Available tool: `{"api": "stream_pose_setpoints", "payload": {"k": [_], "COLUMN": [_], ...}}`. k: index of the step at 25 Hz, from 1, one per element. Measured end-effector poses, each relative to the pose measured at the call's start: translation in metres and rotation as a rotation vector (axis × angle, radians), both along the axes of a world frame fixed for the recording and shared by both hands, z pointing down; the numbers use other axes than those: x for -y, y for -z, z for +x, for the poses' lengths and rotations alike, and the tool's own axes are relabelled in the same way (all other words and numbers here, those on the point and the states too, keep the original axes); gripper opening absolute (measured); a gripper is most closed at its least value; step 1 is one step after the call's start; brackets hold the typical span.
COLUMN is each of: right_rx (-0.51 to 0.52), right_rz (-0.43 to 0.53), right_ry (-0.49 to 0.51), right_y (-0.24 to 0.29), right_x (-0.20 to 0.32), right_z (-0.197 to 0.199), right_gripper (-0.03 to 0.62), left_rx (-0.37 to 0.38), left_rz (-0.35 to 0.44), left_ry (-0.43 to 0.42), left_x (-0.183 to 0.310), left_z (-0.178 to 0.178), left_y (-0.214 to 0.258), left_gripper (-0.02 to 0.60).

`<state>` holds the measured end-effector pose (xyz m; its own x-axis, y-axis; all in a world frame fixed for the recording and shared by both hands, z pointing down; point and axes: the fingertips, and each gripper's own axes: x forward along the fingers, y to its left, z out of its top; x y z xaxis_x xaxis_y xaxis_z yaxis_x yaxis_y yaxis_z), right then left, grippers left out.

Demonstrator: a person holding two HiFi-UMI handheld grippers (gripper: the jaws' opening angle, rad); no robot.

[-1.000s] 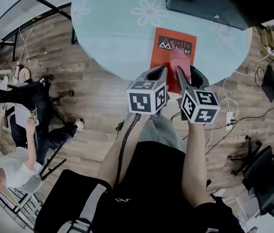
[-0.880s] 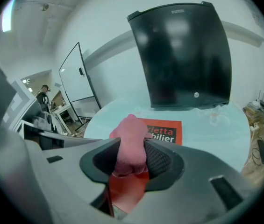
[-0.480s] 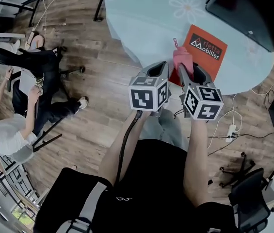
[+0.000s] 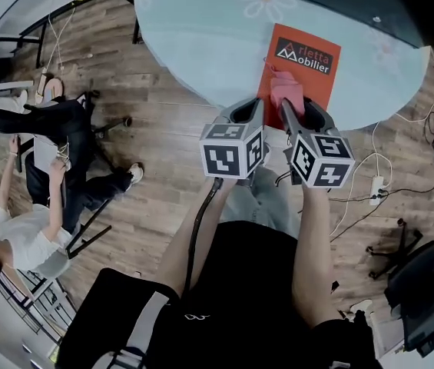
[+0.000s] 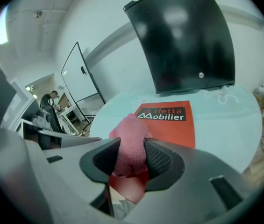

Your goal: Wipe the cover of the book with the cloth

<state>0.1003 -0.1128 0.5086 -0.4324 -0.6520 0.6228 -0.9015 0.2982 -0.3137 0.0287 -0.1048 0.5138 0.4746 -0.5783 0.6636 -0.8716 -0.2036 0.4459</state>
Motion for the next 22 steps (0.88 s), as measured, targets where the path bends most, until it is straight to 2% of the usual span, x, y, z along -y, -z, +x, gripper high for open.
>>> {"api": "stream_pose_setpoints", "payload": {"k": [10, 17, 22], "right_rx": [-0.019, -0.031, -0.021], "right_rz": [0.001, 0.002, -0.014], "right_ry": [-0.118, -0.189, -0.224], "right_y": [-0.001, -0.001, 0.0], "right_x": [-0.016, -0.029, -0.036], "right_z": [0.052, 0.08, 0.088], "right_gripper": [0.156, 0.156, 0.156], "left_rx": [-0.03, -0.048, -0.052], "left_rz": [-0.001, -0.005, -0.005], "left_ry": [-0.127, -0.188, -0.197], "left_x": [-0.01, -0.022, -0.026], "left_z": [0.056, 0.08, 0.083], "left_y": [-0.002, -0.004, -0.006], "left_gripper": [0.014, 0.014, 0.014]}}
